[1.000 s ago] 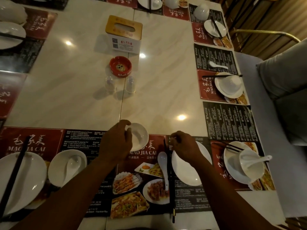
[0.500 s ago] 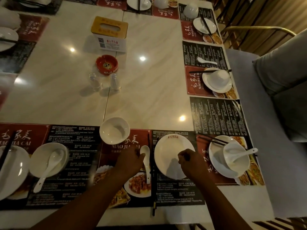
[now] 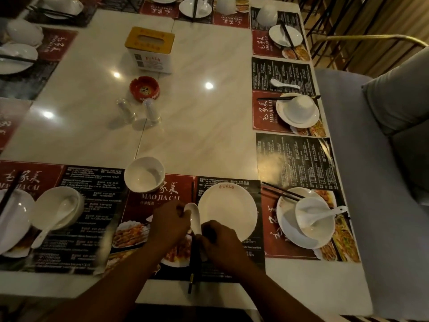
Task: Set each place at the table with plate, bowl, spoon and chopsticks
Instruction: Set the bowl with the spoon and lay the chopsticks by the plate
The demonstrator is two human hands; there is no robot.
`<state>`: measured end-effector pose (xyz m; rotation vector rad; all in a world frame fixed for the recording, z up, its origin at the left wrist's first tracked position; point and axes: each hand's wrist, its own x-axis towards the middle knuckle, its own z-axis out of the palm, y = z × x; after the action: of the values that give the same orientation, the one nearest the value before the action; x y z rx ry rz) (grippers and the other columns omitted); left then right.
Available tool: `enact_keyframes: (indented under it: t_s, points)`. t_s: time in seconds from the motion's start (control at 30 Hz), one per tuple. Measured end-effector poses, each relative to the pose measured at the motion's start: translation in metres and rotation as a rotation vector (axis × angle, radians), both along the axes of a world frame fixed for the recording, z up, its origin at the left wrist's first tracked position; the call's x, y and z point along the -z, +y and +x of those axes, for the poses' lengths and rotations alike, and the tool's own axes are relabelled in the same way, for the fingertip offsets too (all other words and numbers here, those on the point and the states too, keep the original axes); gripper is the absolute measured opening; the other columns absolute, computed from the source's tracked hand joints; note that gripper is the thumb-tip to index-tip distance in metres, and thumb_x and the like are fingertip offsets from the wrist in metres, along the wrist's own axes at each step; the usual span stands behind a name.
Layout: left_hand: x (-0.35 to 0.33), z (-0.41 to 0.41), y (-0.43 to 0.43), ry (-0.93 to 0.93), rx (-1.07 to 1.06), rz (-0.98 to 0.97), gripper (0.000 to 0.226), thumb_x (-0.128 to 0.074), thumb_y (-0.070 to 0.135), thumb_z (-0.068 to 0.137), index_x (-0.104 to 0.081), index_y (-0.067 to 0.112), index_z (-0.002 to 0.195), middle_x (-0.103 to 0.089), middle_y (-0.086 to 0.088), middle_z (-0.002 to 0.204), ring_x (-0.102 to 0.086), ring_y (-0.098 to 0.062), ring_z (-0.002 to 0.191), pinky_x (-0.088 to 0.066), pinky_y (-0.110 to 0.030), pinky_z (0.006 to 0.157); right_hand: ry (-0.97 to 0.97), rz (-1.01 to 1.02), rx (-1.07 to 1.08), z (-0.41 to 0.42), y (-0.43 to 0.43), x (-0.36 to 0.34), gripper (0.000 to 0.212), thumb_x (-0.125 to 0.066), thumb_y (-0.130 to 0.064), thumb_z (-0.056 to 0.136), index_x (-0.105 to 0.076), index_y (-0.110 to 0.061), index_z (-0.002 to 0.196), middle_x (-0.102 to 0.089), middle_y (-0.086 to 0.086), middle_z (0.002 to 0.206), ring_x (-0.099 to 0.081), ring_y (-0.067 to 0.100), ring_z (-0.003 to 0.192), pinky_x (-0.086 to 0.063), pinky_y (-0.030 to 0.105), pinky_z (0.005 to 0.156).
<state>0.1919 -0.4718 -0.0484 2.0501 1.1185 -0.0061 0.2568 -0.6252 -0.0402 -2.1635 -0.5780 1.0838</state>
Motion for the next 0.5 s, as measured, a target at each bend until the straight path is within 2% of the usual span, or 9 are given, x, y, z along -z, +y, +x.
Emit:
enact_keyframes:
  t_s: [0.1,0.2,0.3,0.37,0.43,0.5]
  points:
    - [-0.009,0.001,-0.029,-0.046,-0.032,-0.07,0.008,-0.068,0.02,0.09,-0.062,0.026,0.09,-0.063,0.011,0.082,-0.06,-0.002,0.075,-0.045,-0.017,0.059,0.049,-0.029,0.027,0.008,-0.016,0.003,0.027,-0.069,-0.035,0.091,-0.065,-0.023,0.115,-0.073,-0.004,0.102,-0.068,0.011,0.088,-0.056,0.03,0.081]
    - [-0.006,0.0,-0.043,-0.009,0.029,-0.133,0.011,-0.074,0.023,0.083,-0.064,0.027,0.087,-0.065,0.01,0.081,-0.062,-0.004,0.073,-0.054,-0.023,0.064,0.024,-0.083,-0.085,0.025,-0.05,0.005,0.025,-0.067,-0.03,0.093,-0.068,-0.025,0.117,-0.073,-0.006,0.107,-0.067,0.008,0.095,-0.056,0.029,0.087]
    - [-0.002,-0.004,-0.045,-0.001,0.072,-0.191,0.02,-0.079,0.027,0.08,-0.066,0.026,0.095,-0.065,0.01,0.081,-0.062,-0.003,0.075,-0.05,-0.019,0.064,-0.134,-0.154,-0.302,0.037,-0.083,0.009,0.022,-0.063,-0.022,0.094,-0.072,-0.023,0.114,-0.071,-0.004,0.111,-0.065,0.012,0.102,-0.052,0.024,0.088]
    - [0.002,-0.003,-0.041,-0.015,0.021,-0.197,0.024,-0.078,0.026,0.08,-0.066,0.025,0.101,-0.066,0.009,0.086,-0.063,-0.006,0.081,-0.056,-0.03,0.073,-0.196,-0.159,-0.37,0.037,-0.098,0.015,0.027,-0.06,-0.019,0.092,-0.073,-0.024,0.116,-0.069,-0.004,0.116,-0.062,0.012,0.106,-0.049,0.02,0.087]
    - [0.005,-0.001,-0.037,-0.012,-0.047,-0.194,0.027,-0.074,0.021,0.081,-0.063,0.024,0.106,-0.066,0.006,0.09,-0.063,-0.011,0.083,-0.058,-0.039,0.078,-0.237,-0.187,-0.407,0.035,-0.104,0.02,0.027,-0.059,-0.018,0.091,-0.073,-0.024,0.113,-0.068,-0.003,0.114,-0.062,0.012,0.103,-0.047,0.019,0.082]
    - [0.01,0.004,-0.036,-0.011,-0.075,-0.163,0.033,-0.07,0.018,0.084,-0.061,0.021,0.115,-0.064,0.006,0.093,-0.062,-0.011,0.084,-0.057,-0.035,0.076,-0.248,-0.201,-0.353,0.034,-0.106,0.024,0.024,-0.062,-0.017,0.089,-0.074,-0.025,0.108,-0.071,-0.006,0.108,-0.064,0.01,0.098,-0.049,0.019,0.079]
